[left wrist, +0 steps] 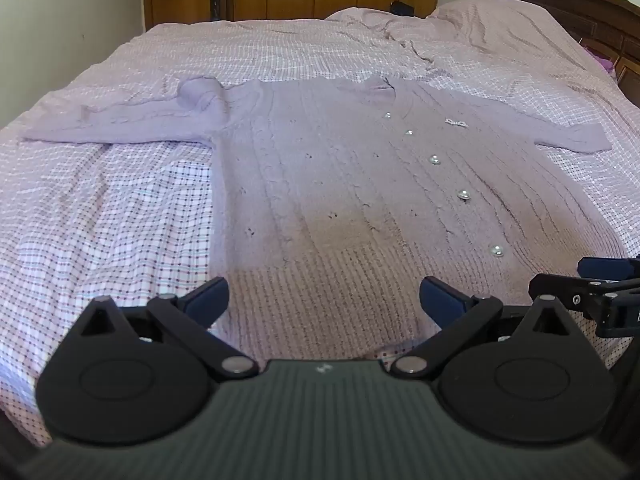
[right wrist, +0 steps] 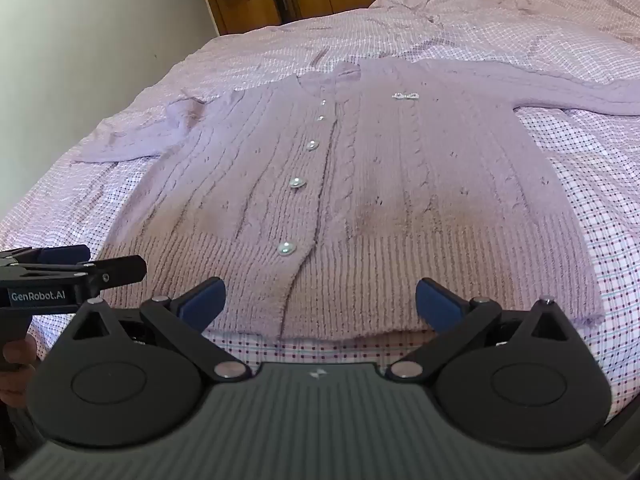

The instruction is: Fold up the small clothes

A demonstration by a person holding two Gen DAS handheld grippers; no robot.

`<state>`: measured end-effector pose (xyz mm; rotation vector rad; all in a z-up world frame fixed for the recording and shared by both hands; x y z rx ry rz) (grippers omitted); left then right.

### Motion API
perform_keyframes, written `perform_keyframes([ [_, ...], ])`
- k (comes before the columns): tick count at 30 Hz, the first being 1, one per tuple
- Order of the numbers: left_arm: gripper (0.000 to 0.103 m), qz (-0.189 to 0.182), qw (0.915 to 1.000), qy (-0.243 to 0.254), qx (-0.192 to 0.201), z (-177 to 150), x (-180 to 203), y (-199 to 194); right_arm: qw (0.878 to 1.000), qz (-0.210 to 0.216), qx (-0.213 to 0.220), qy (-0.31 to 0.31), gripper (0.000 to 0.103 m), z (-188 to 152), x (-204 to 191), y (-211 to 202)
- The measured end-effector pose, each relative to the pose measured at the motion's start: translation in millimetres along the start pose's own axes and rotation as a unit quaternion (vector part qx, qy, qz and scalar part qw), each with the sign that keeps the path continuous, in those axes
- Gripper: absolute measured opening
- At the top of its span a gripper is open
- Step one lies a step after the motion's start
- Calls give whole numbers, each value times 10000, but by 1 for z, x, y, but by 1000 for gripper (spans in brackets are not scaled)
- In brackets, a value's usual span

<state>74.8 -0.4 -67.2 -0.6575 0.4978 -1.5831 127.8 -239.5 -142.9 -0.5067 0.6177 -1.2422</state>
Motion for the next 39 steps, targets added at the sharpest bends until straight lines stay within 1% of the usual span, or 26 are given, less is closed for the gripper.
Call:
perform_keyframes([
  [11,103,-31,10000,-15,3,0,5,0,10000,-33,-19,-8,103,0,2,1],
  [12,103,-45,10000,-26,-15,-1,-1,1,10000,-31,-18,-5,103,0,2,1],
  [15,103,-40,10000,-38,-32,-2,-3,1,10000,-16,-9,-10,103,0,-1,1],
  [28,103,-48,9999,12,-116,-4,-3,5,10000,27,-23,1,103,-1,1,1],
  [33,103,-52,9999,60,-71,-3,-3,4,10000,17,-49,37,103,-1,2,2],
  [39,103,-60,10000,-3,-54,-4,-5,1,10000,10,-57,-44,103,-2,-2,2],
])
Point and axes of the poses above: each gripper's, at about its wrist camera, not at the fingertips, and y roughly the way its jaws point, x to its right, z to its top, the point moved 10 cm from there along y, roughly the way its jaws point, and after that the axes turned 7 degrees about -z, right-handed, at the moved point
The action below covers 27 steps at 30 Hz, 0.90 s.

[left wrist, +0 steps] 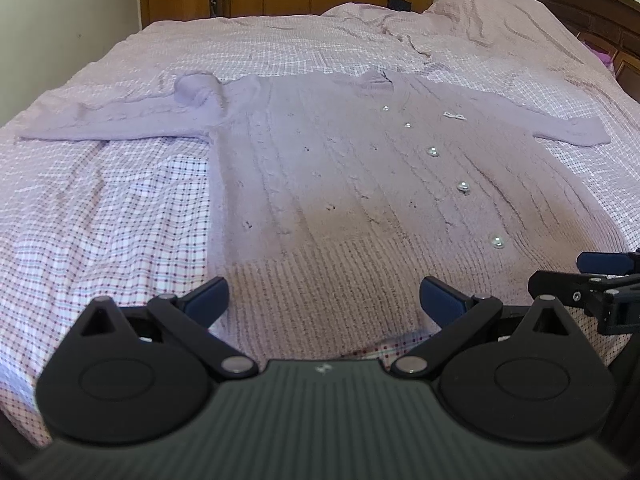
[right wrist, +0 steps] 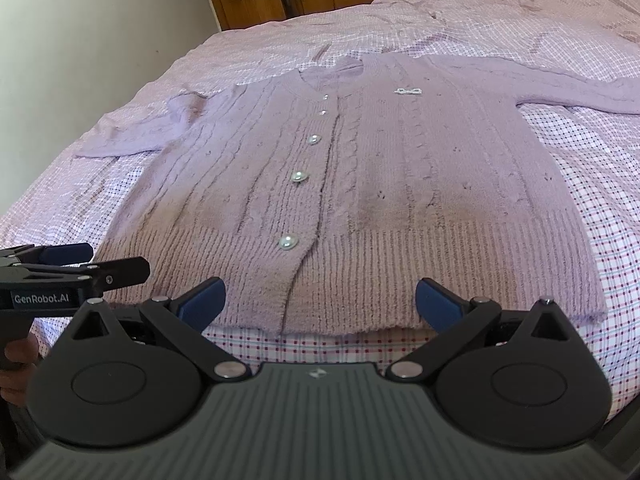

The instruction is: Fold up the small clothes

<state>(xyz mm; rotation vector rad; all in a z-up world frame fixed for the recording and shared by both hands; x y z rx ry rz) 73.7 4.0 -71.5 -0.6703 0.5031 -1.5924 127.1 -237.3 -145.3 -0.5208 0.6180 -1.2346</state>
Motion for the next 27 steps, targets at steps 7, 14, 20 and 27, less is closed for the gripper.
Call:
perform_keyframes([
  [7,103,34,10000,5,4,-1,1,-1,10000,-12,-9,-8,103,0,-1,0],
  [14,103,71,9999,-28,-69,-3,-2,4,10000,-3,2,35,103,-1,1,0],
  [20,103,39,10000,-18,-63,-3,0,3,10000,-17,-7,12,103,-1,1,0],
  [27,103,34,10000,-39,-72,-4,0,2,10000,-12,-14,17,103,-1,0,0],
])
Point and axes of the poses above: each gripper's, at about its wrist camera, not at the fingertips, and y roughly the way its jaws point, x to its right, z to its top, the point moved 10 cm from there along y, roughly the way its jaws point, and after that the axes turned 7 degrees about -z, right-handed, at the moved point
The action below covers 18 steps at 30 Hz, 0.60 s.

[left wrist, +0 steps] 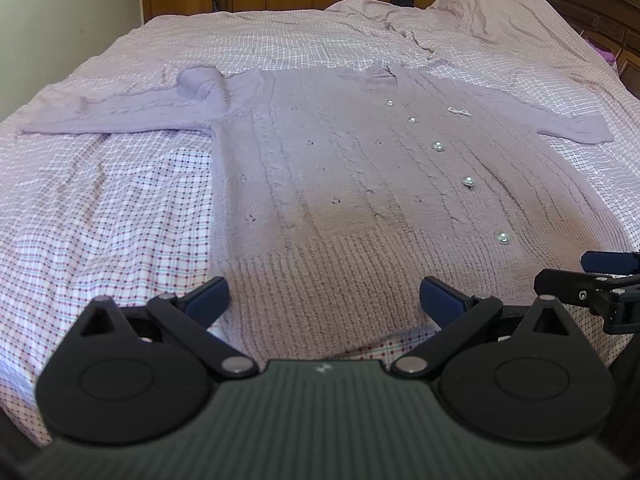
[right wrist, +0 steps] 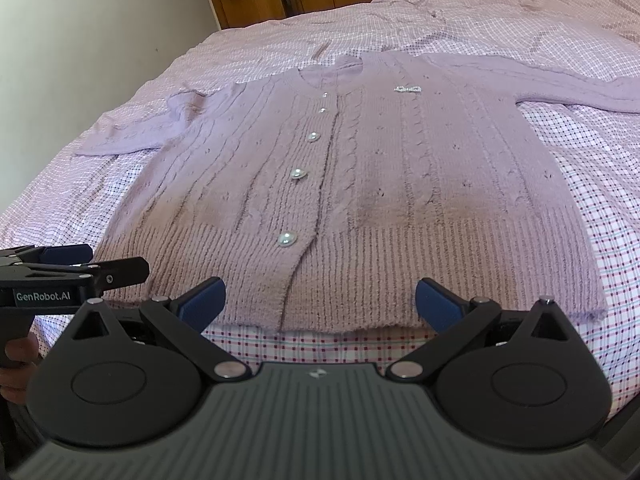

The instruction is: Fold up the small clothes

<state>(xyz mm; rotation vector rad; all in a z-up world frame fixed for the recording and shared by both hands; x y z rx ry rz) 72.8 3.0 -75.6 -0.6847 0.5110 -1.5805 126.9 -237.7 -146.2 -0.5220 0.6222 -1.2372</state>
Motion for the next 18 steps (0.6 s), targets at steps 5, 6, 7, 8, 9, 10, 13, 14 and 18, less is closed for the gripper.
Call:
perform_keyframes([
  [5,103,3,10000,24,-14,0,1,0,10000,-5,-8,-6,103,-1,0,1],
  [6,103,2,10000,30,-14,0,1,0,10000,-5,-8,-8,103,-1,0,1],
  [7,103,-1,10000,38,-15,0,1,0,10000,-5,-8,-6,103,-1,0,1],
  [8,103,-2,10000,43,-18,-1,1,0,10000,-6,-10,-7,103,-1,0,1],
  [9,103,0,10000,43,-19,-1,1,0,10000,-6,-11,-9,103,-1,0,1],
  [10,103,-2,10000,41,-20,0,1,0,10000,-7,-10,-12,103,-1,0,1],
  [13,103,-2,10000,36,-20,-1,1,1,10000,-9,-14,-10,103,-1,-1,2],
  [14,103,-2,10000,39,-18,-1,1,0,10000,-8,-13,-11,103,-1,-1,2],
  [18,103,-2,10000,36,-19,-1,1,1,10000,-12,-21,-26,103,-2,-1,2],
])
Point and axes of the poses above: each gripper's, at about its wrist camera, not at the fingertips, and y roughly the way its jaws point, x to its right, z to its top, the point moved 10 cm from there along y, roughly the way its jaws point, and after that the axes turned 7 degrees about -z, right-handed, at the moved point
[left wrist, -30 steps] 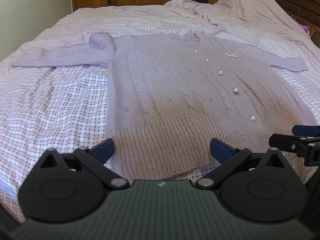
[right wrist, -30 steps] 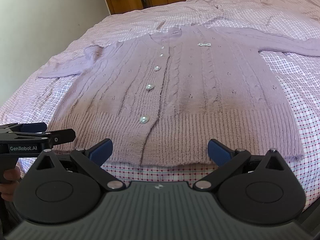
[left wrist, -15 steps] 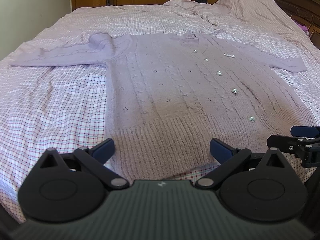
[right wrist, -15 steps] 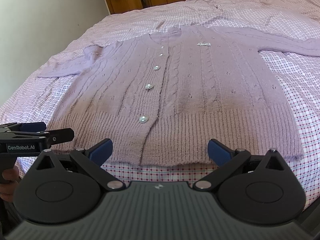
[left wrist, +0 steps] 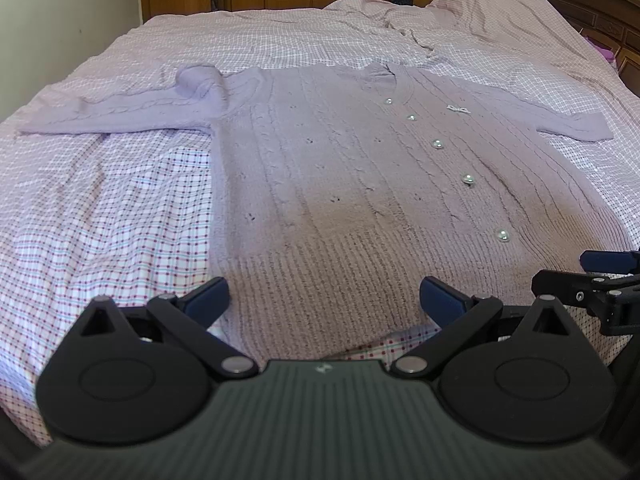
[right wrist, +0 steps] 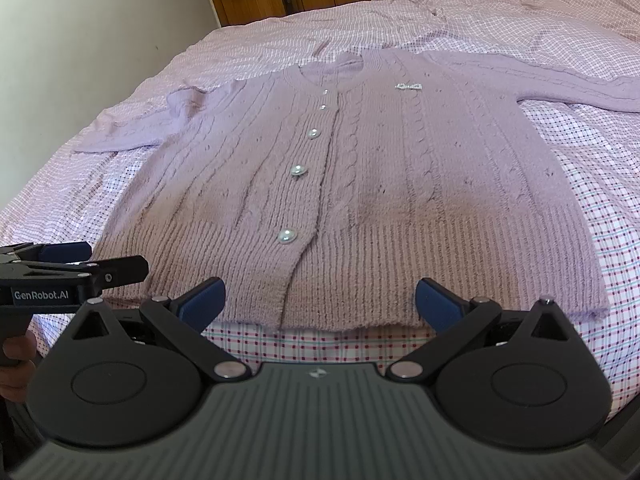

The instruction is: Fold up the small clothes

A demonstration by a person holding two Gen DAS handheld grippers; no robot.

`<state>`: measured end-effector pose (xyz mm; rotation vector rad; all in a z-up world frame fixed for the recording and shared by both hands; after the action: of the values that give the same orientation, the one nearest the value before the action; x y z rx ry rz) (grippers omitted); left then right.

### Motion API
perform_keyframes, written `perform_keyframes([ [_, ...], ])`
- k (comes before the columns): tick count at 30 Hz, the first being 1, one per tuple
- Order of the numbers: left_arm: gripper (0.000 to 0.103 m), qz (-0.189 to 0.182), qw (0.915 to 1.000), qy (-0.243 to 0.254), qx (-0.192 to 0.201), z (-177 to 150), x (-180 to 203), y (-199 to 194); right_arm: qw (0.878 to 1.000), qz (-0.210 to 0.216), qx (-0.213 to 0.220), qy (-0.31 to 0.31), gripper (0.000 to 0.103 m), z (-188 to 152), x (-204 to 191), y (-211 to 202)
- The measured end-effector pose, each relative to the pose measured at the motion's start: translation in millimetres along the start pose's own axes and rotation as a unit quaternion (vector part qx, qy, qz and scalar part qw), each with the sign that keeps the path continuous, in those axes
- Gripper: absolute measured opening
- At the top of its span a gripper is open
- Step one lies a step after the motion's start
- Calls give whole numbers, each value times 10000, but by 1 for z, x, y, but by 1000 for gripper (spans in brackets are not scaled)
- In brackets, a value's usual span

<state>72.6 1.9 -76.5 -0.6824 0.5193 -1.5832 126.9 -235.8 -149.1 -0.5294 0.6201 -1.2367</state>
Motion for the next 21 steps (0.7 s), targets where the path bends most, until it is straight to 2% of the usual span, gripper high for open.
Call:
perform_keyframes([
  [11,103,-4,9999,-116,-46,1,-12,3,9998,85,-22,-196,103,13,-18,7],
  [21,103,61,9985,-546,15,20,-58,4,9959,557,120,-696,103,62,-86,22],
])
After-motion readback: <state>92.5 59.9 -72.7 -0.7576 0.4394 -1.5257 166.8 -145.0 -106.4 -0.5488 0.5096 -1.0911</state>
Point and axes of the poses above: each gripper's, at about its wrist camera, not at the fingertips, and y roughly the way its jaws point, x to its right, z to its top, the point moved 10 cm from there along y, roughly the way its jaws point, and after that the axes turned 7 degrees about -z, right-handed, at the moved point
